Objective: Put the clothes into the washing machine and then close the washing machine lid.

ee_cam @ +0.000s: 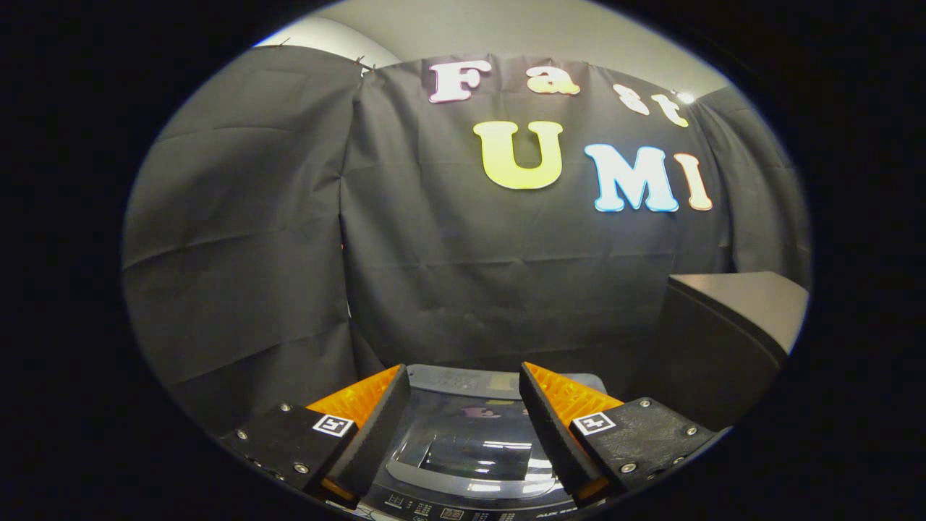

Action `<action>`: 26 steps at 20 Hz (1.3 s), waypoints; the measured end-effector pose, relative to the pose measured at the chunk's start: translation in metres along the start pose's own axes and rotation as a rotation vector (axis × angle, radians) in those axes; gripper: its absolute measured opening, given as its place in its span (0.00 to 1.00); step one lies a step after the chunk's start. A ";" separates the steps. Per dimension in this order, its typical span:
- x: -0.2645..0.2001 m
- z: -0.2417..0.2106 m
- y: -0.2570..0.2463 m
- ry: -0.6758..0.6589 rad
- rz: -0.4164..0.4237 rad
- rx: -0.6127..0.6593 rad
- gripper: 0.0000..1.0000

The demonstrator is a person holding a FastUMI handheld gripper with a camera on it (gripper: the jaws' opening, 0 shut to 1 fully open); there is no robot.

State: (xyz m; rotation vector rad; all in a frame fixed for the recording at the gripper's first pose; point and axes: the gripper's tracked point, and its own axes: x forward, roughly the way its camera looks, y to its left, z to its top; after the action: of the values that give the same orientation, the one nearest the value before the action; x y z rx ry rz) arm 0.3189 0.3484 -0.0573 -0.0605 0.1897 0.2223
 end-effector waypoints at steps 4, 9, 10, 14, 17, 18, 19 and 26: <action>-0.038 0.039 -0.023 -0.065 -0.021 -0.017 0.95; -0.090 0.069 -0.075 -0.107 -0.081 -0.008 0.94; -0.102 0.074 -0.086 -0.117 -0.094 -0.012 0.94; -0.147 0.085 -0.120 -0.146 -0.102 -0.022 0.94; -0.184 0.084 -0.145 -0.144 -0.122 -0.030 0.94; -0.194 0.082 -0.152 -0.140 -0.127 -0.027 0.94; -0.205 0.085 -0.162 -0.139 -0.134 -0.022 0.94; -0.286 0.084 -0.204 -0.169 -0.170 -0.045 0.94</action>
State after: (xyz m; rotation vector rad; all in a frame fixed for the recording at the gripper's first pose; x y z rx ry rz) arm 0.1056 0.0959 0.0886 -0.1017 0.0107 0.0611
